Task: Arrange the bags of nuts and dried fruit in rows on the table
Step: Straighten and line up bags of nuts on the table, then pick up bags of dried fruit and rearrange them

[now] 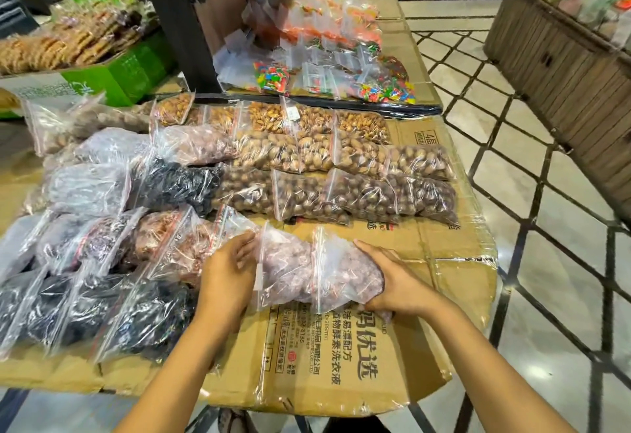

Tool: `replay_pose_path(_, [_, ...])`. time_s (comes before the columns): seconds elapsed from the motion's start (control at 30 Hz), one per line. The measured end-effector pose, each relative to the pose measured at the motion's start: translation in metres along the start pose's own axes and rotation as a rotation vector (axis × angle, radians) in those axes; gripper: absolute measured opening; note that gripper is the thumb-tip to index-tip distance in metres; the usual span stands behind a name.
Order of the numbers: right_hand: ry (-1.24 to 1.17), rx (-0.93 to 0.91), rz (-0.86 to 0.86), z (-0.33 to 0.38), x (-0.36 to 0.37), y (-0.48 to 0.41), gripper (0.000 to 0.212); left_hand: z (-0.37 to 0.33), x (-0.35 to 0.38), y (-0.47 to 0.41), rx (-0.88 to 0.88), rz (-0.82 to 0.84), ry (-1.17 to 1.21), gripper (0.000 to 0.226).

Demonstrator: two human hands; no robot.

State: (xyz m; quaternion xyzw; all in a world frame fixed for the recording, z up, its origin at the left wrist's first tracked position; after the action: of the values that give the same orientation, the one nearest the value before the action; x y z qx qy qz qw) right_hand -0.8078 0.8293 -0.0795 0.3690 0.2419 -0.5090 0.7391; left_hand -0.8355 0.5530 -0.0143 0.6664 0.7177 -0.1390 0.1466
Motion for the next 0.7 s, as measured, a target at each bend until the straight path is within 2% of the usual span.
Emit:
replay_pose_path(0.1, [0.059,0.038,0.093,0.014,-0.007,-0.003,0.129,-0.009,-0.016,-0.004,0.072,0.049,-0.054,0.048])
replay_pose_path(0.2, [-0.053,0.012,0.035,0.048,-0.018,-0.008,0.130,-0.023,-0.042,-0.008,0.188,0.068,-0.149,0.049])
replay_pose_path(0.3, [-0.112,-0.011,-0.085,0.093,-0.021,-0.015,0.115,-0.022,-0.075,-0.019,0.255,0.064,-0.296,0.051])
replay_pose_path(0.43, [-0.009,0.005,-0.260,0.151,-0.014,-0.041,0.083,0.011,-0.130,-0.055,0.240,0.054,-0.468,0.058])
replay_pose_path(0.53, [0.041,0.063,-0.336,0.196,0.001,-0.068,0.076,0.044,-0.179,-0.094,0.227,0.077,-0.542,0.067])
replay_pose_path(0.7, [0.131,0.035,-0.327,0.279,0.037,-0.127,0.070,0.084,-0.257,-0.158,0.237,0.083,-0.592,0.086])
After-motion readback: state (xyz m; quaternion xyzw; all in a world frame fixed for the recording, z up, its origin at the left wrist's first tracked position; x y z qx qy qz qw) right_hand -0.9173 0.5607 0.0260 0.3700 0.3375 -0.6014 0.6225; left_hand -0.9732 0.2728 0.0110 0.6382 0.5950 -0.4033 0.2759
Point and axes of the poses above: each hand's wrist, its own y-axis away from the middle knuckle, its own x-axis out of the palm, z = x × y, the point moved 5 cm from there along -y, towards the middle knuckle, and after that the axes turned 11 degrees about y, right-handed, at the moved point
